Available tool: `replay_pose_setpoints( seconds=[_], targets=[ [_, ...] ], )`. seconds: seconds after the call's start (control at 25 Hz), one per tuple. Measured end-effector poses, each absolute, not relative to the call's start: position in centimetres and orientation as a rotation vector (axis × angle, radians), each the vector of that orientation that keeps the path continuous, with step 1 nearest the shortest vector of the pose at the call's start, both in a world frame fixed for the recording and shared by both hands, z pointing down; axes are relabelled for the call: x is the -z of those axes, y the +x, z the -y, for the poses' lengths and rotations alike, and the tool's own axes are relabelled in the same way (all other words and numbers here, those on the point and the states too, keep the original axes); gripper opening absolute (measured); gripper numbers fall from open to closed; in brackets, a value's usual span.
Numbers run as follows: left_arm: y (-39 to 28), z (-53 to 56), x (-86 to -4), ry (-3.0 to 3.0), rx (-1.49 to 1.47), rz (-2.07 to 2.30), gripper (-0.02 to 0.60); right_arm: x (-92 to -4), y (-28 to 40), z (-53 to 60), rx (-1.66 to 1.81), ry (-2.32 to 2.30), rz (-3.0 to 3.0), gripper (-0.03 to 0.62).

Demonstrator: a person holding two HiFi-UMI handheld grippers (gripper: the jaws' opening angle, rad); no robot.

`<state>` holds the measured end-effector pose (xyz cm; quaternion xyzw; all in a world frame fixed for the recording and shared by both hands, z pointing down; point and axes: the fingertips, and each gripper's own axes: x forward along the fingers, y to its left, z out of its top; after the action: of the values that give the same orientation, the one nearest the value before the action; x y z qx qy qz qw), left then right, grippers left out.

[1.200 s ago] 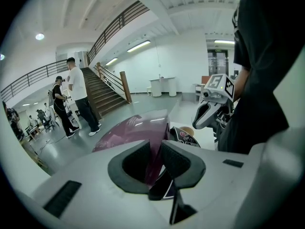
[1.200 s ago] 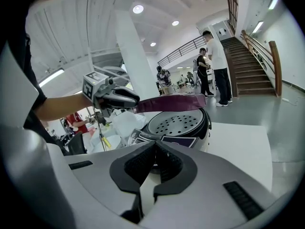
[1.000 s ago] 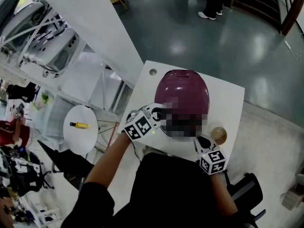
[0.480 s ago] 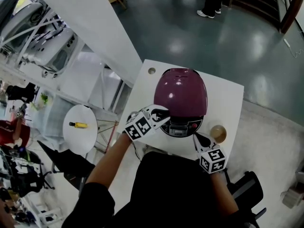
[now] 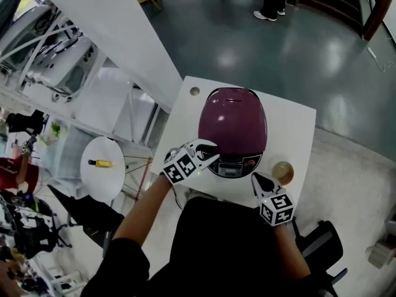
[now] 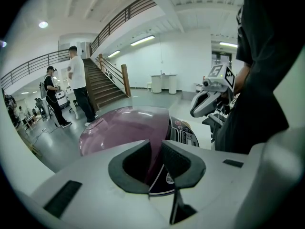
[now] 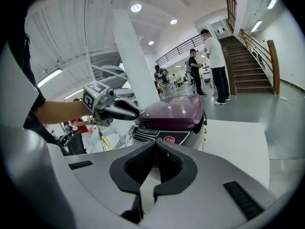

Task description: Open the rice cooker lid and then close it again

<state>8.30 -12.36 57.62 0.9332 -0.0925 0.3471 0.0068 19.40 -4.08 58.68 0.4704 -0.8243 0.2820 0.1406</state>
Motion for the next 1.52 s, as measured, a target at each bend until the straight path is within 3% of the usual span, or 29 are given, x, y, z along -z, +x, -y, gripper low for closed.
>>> replay_pose_setpoints(
  seconds=[1.52],
  targets=[
    [8.9, 12.6, -60.1, 2.777, -1.234, -0.031, 0.005, -59.6, 20.7, 6.8, -0.865, 1.422, 2.321, 0.0]
  ],
)
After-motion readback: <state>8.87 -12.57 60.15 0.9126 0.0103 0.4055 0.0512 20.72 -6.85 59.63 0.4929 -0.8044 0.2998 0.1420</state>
